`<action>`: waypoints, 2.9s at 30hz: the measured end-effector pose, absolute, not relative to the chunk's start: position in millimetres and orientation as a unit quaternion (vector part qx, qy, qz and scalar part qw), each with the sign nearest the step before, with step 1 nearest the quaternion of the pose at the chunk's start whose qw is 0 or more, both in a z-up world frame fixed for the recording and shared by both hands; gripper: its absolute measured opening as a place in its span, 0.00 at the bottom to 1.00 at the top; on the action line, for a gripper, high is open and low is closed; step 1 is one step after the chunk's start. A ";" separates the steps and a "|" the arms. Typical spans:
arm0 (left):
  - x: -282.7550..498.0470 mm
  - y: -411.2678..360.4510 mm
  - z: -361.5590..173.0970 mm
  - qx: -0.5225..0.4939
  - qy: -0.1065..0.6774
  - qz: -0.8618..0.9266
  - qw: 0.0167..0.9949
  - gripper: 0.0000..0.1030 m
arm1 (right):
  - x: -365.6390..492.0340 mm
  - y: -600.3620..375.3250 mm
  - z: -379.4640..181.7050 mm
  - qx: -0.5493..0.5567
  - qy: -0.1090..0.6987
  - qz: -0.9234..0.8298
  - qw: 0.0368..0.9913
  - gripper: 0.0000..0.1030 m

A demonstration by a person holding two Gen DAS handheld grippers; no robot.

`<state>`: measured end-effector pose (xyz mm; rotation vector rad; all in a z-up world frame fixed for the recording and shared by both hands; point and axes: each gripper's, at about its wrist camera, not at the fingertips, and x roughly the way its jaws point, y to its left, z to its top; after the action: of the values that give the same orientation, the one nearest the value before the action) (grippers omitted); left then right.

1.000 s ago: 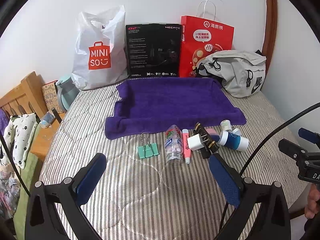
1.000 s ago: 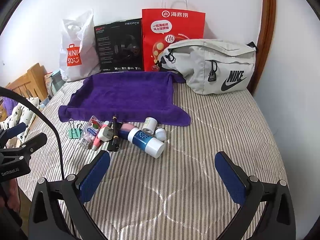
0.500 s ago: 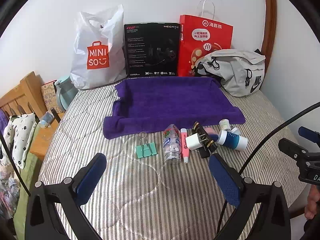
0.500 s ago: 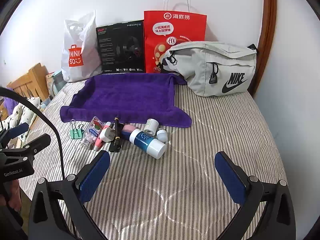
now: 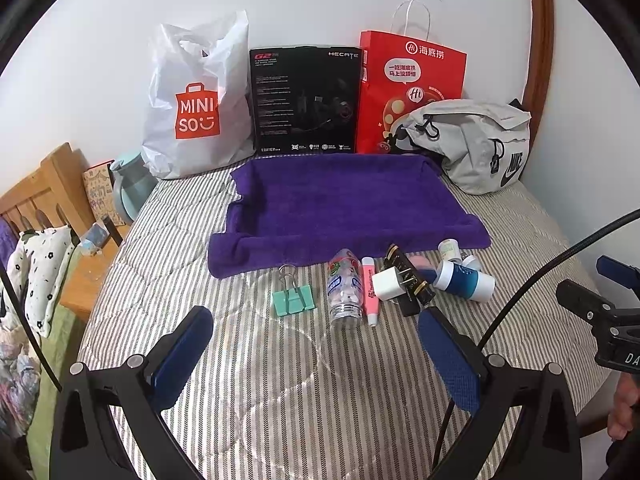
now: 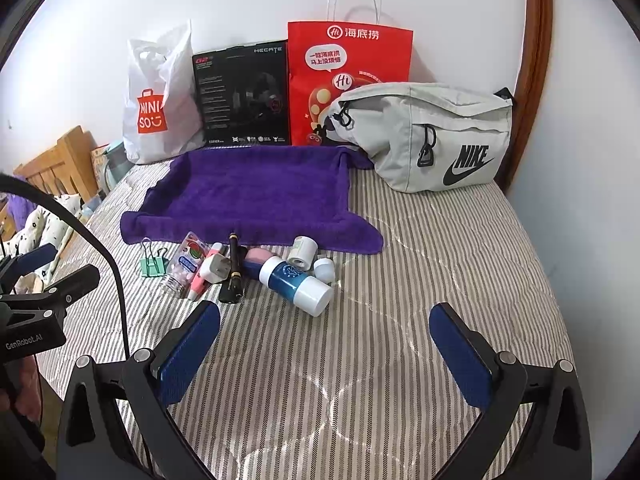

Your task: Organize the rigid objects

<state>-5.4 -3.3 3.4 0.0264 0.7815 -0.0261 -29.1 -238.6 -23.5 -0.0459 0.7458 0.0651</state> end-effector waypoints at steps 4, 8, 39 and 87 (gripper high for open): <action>-5.6 -3.7 3.7 0.016 0.382 -0.012 0.924 1.00 | -29.8 -239.3 -23.8 -0.023 0.364 0.029 0.931 1.00; -6.4 -4.4 4.4 0.018 0.382 -0.011 0.924 1.00 | -30.3 -239.2 -23.5 -0.023 0.363 0.029 0.931 1.00; 9.6 0.2 2.6 0.020 0.395 0.001 0.919 1.00 | -25.8 -241.5 -24.0 -0.018 0.364 0.035 0.931 1.00; 99.0 26.5 -105.0 -0.021 0.475 0.044 0.879 0.39 | 74.5 -235.9 -110.7 -0.040 0.441 0.083 0.893 0.98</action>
<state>99.0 26.5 -105.0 -0.0446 0.9896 0.0918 74.5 -235.9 -110.7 -0.0820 0.9150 0.1717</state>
